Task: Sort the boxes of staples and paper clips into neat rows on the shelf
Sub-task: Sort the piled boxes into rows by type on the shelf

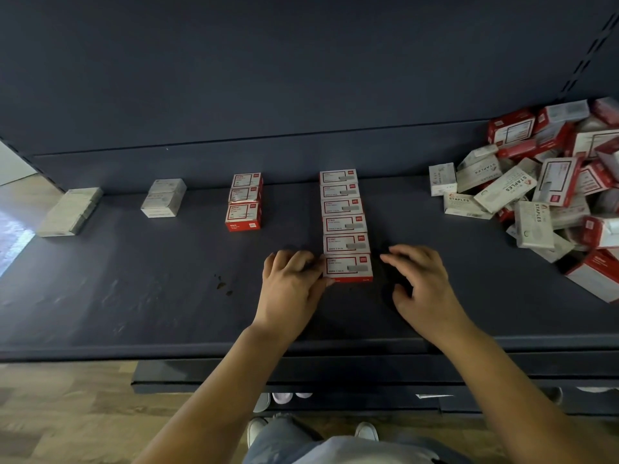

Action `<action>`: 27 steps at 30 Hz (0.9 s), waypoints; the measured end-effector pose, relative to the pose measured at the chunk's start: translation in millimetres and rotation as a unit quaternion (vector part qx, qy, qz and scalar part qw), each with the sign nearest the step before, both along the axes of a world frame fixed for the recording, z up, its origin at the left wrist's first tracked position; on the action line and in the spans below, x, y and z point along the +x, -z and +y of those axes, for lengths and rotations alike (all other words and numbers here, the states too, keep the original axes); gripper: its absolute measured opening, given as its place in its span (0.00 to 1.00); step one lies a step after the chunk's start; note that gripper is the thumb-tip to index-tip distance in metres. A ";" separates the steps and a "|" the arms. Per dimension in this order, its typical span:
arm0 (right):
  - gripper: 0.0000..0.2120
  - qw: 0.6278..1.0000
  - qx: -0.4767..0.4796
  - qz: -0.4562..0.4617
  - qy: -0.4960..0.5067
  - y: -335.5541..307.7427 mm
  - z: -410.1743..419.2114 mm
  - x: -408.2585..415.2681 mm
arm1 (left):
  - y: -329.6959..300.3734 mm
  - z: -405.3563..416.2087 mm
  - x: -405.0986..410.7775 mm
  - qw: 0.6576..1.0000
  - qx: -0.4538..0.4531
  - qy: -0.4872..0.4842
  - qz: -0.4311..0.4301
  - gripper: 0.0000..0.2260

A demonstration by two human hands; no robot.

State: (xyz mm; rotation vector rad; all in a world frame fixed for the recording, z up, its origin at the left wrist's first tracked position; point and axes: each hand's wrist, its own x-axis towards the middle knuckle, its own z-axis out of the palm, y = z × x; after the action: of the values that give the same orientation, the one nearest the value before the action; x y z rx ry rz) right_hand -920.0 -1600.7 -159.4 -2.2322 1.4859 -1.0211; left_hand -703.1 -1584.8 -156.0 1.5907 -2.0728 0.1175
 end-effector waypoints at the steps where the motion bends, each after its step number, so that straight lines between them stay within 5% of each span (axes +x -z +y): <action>1: 0.25 1.000 -0.001 0.000 0.002 -0.4 0.0 0.2 | 0.1 0.2 -1.0 1.000 0.003 -0.005 -0.004 0.18; 16: 0.23 0.998 -0.039 0.015 0.036 -12.8 6.2 -37.0 | -23.3 -6.0 -41.4 1.000 0.008 0.029 -0.001 0.20; 27: 0.17 0.978 -0.114 0.019 0.173 -44.0 22.3 -131.2 | -23.7 -23.8 -135.6 0.994 0.015 0.106 0.019 0.19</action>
State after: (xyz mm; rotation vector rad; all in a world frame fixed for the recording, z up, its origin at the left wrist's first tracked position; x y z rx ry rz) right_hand -1051.2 -1578.4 -115.4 -2.1959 1.9084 -1.3152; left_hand -838.7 -1608.6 -132.3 1.3677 -2.2086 -0.0199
